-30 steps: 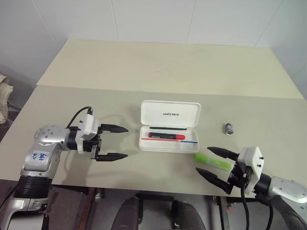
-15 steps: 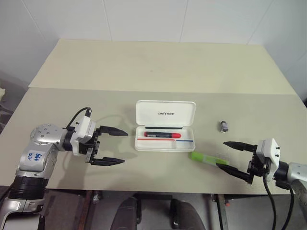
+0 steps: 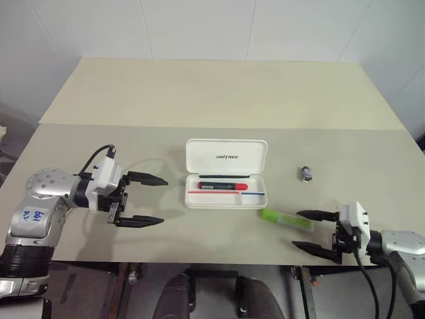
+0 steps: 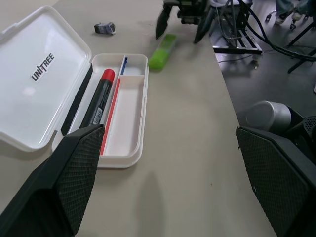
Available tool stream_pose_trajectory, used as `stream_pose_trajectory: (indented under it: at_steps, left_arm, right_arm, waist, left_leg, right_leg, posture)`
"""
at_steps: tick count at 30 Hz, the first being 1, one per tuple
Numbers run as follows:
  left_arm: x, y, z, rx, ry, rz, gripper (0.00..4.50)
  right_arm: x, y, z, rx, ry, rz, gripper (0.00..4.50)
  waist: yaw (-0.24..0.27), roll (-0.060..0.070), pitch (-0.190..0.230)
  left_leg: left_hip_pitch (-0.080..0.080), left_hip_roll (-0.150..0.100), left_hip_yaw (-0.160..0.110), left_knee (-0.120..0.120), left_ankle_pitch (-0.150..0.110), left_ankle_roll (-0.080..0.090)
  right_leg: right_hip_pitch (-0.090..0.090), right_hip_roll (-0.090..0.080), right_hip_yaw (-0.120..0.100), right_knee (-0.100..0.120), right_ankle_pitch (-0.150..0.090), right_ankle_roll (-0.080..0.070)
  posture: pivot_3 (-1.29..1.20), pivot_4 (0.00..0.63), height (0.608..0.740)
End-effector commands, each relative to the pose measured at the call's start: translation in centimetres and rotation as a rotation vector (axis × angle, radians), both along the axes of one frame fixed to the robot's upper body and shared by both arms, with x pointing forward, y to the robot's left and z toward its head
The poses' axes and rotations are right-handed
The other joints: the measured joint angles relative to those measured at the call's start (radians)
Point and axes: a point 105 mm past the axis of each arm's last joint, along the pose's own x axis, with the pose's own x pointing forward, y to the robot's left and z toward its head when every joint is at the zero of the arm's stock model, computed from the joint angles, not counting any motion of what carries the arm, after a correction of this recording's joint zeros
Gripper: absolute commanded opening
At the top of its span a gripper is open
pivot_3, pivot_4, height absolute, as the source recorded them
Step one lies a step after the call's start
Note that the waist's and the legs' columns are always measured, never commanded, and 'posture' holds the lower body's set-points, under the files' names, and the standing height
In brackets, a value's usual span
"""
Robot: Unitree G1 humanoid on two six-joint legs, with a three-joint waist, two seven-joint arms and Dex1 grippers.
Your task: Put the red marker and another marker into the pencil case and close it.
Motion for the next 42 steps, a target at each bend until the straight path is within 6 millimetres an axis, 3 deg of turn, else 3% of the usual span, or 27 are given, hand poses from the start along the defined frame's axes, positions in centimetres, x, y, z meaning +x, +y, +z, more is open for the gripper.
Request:
stream_pose_trajectory:
  at_steps: [1,4,7,13,15,23,28,32,36,42]
  left_arm:
    - [-0.4,0.0,1.1,-0.009,-0.041,-0.010,4.46]
    - [-0.2,-0.2,1.1,-0.010,-0.042,-0.013,4.46]
    - [-0.1,-0.4,1.2,-0.013,-0.043,-0.022,4.50]
    - [0.1,-0.5,1.0,-0.015,-0.040,-0.030,4.50]
    - [0.2,-0.5,0.8,-0.014,-0.038,-0.032,4.50]
    - [0.3,-0.7,0.2,-0.018,-0.036,-0.041,4.50]
    - [0.3,-0.8,-0.4,-0.030,-0.034,-0.038,4.50]
    - [0.2,-0.7,-1.0,-0.034,-0.032,-0.026,4.50]
    - [0.3,-0.8,-1.3,-0.038,-0.035,-0.016,4.50]
    - [0.7,-1.0,-1.3,-0.064,-0.053,0.015,4.50]
  right_arm:
    - [-0.2,-0.2,-0.7,0.001,0.009,0.003,4.50]
    - [0.0,0.0,-1.2,0.009,0.019,0.011,4.50]
    - [0.3,0.5,-1.1,0.027,0.017,0.031,3.87]
    - [0.5,1.0,-0.9,0.036,0.005,0.048,1.64]
    - [0.6,0.9,-0.8,0.028,-0.003,0.044,1.10]
    - [0.3,-0.3,0.9,-0.012,-0.054,0.038,1.12]
    - [-0.2,-0.2,4.2,-0.034,-0.139,0.088,1.12]
    - [0.5,2.1,7.6,0.023,-0.212,0.152,1.12]
    - [1.2,4.3,8.8,0.036,-0.265,0.216,1.12]
    - [4.2,10.8,9.9,0.093,-0.327,0.313,1.12]
  waist:
    - [0.000,0.000,0.000]
    - [-0.001,-0.002,-0.001]
    - [-0.004,-0.004,-0.002]
    - [-0.004,-0.004,-0.002]
    - [-0.004,-0.004,-0.002]
    - [-0.005,-0.004,-0.002]
    - [-0.003,-0.004,-0.002]
    - [-0.020,-0.004,-0.002]
    - [-0.025,-0.004,-0.002]
    - [-0.031,-0.004,-0.002]
  left_leg:
    - [0.000,0.000,0.001,0.000,0.000,0.000]
    - [0.000,0.001,0.003,-0.002,0.000,0.000]
    - [0.001,0.002,0.004,-0.002,0.000,0.000]
    - [0.000,0.003,0.007,-0.004,0.000,0.000]
    - [0.000,0.003,0.008,-0.004,0.000,0.000]
    - [0.000,0.003,0.011,-0.003,0.000,0.000]
    - [0.000,0.003,0.013,-0.003,0.000,0.000]
    - [0.000,0.004,0.013,-0.003,0.000,0.000]
    - [0.000,0.004,0.013,-0.003,0.000,0.000]
    - [0.000,0.004,0.014,-0.003,0.000,0.000]
  right_leg:
    - [-0.001,0.000,0.001,0.000,0.000,0.000]
    - [-0.002,0.000,0.003,-0.001,0.000,0.000]
    - [-0.003,0.001,0.005,-0.001,0.000,0.000]
    - [-0.006,0.001,0.007,0.001,0.000,-0.001]
    - [-0.007,0.001,0.008,0.001,0.000,-0.002]
    - [-0.009,0.001,0.010,0.004,0.000,-0.001]
    - [-0.010,0.000,0.012,0.004,0.000,-0.001]
    - [-0.010,0.001,0.012,0.004,0.001,-0.001]
    - [-0.011,0.001,0.013,0.004,0.001,-0.001]
    - [-0.012,0.001,0.013,0.004,0.001,-0.001]
  posture:
    - [0.00,0.150,0.740]
    - [0.00,0.150,0.740]
    - [0.00,0.150,0.740]
    - [0.00,0.150,0.740]
    - [0.00,0.150,0.740]
    - [0.00,0.150,0.740]
    - [0.00,0.150,0.740]
    - [0.00,0.150,0.740]
    - [0.00,0.150,0.740]
    - [0.00,0.150,0.740]
